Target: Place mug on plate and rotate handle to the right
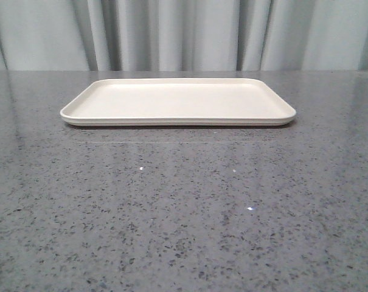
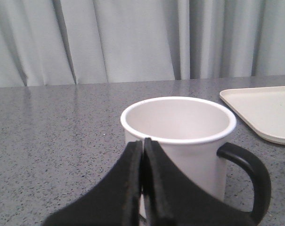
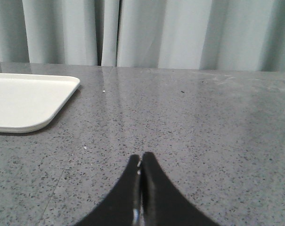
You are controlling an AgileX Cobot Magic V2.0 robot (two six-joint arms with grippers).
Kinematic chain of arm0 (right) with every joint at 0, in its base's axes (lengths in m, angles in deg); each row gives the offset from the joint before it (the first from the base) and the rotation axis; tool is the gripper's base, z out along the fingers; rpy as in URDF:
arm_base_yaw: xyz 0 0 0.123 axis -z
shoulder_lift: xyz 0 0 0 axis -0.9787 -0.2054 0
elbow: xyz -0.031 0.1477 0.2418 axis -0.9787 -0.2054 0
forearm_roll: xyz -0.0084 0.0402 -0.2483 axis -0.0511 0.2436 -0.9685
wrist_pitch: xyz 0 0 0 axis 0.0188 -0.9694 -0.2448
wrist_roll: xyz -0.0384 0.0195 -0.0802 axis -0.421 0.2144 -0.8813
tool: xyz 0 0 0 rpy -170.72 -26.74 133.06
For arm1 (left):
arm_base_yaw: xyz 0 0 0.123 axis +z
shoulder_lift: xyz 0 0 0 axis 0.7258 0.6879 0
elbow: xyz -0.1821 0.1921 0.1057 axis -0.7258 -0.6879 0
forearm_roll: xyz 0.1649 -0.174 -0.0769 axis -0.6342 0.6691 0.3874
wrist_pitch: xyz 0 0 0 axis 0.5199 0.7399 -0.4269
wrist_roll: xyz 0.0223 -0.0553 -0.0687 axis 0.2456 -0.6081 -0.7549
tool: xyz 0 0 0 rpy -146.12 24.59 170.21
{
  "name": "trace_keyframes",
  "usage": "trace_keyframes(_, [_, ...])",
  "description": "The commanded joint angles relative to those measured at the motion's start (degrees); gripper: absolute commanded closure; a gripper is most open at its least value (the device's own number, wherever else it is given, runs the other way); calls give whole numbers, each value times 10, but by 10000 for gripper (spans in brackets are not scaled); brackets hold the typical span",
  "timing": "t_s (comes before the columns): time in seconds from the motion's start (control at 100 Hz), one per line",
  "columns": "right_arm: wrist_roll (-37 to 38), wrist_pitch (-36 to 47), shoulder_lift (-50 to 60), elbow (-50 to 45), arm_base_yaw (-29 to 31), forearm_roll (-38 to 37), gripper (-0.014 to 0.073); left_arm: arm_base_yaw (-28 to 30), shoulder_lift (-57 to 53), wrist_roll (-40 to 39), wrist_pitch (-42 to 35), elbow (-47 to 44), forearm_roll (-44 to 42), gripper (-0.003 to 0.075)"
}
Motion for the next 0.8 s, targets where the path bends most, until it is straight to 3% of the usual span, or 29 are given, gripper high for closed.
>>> trace_keyframes(0.0, [0, 42, 12, 1, 2, -7, 655, 2, -18, 0, -43, -2, 1, 739])
trace_keyframes(0.67, [0, 61, 12, 2, 2, -7, 655, 4, -18, 0, -68, -1, -1, 739])
trace_keyframes(0.79, [0, 31, 11, 15, 2, -7, 655, 4, -18, 0, -68, 14, -1, 739])
